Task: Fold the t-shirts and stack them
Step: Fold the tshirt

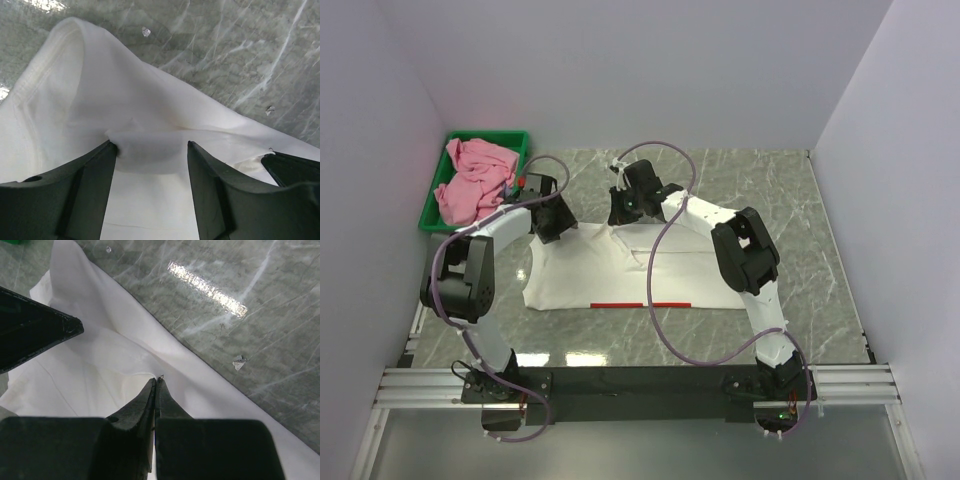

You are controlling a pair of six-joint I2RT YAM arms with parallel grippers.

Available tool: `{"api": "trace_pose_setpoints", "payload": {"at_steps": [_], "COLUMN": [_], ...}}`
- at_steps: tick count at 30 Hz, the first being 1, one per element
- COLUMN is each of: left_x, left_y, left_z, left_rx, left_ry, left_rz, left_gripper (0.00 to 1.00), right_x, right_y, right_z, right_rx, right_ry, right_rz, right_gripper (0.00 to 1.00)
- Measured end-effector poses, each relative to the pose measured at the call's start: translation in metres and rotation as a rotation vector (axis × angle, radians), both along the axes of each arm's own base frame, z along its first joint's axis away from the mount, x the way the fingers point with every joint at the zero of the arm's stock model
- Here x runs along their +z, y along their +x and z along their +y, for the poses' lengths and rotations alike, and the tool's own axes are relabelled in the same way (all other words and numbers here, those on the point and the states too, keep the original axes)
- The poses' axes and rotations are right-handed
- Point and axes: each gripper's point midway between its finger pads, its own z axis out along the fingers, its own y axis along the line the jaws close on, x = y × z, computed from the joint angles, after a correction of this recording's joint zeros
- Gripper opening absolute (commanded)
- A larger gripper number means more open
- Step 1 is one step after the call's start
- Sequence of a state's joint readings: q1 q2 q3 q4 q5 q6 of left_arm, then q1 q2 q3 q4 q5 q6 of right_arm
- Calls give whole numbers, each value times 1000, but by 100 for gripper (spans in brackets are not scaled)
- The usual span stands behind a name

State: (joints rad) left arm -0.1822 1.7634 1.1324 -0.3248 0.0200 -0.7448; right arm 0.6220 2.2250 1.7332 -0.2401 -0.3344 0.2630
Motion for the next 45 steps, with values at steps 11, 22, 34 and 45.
{"api": "trace_pose_setpoints", "payload": {"at_steps": [11, 22, 34, 45], "left_x": [-2, 8, 12, 18], "left_y": [-5, -15, -25, 7], "left_z": [-7, 2, 9, -5], "left_rx": [-14, 1, -16, -47], "left_ry": [3, 28, 1, -51], "left_rz": [17, 29, 63, 51], "left_gripper": [25, 9, 9, 10], "right_x": [0, -2, 11, 21], "right_y": [0, 3, -12, 11], "right_z": [0, -4, -13, -29], "right_rx": [3, 52, 112, 76], "right_ry": [-2, -46, -209, -355], "right_rz": [-3, -65, -260, -422], "right_gripper": [0, 0, 0, 0]}}
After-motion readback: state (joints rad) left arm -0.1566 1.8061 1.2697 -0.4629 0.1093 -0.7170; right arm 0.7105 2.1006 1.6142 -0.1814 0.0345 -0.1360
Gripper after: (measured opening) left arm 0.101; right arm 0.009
